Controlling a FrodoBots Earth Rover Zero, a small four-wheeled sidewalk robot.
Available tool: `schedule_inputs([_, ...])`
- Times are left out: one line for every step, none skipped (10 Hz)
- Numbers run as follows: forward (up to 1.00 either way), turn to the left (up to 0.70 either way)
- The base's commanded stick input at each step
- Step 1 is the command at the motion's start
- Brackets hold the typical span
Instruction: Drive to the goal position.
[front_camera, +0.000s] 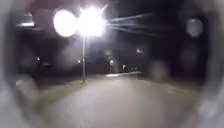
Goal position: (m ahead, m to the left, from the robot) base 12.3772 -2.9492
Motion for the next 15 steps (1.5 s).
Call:
schedule_inputs([1.00, 0.04])
schedule_inputs([1.00, 0.06])
schedule_inputs([1.00, 0.05])
schedule_inputs([1.00, 0.05])
schedule_inputs([1.00, 0.06])
schedule_inputs([1.00, 0.06])
schedule_inputs([1.00, 0.05])
schedule_inputs([1.00, 0.05])
schedule_inputs([1.00, 0.05])
schedule_inputs([1.00, 0.06])
schedule_inputs([1.00, 0.05])
schedule_inputs([1.00, 0.06])
schedule_inputs([1.00, 0.06])
schedule_inputs([1.00, 0.05])
schedule_inputs([1.00, 0.06])
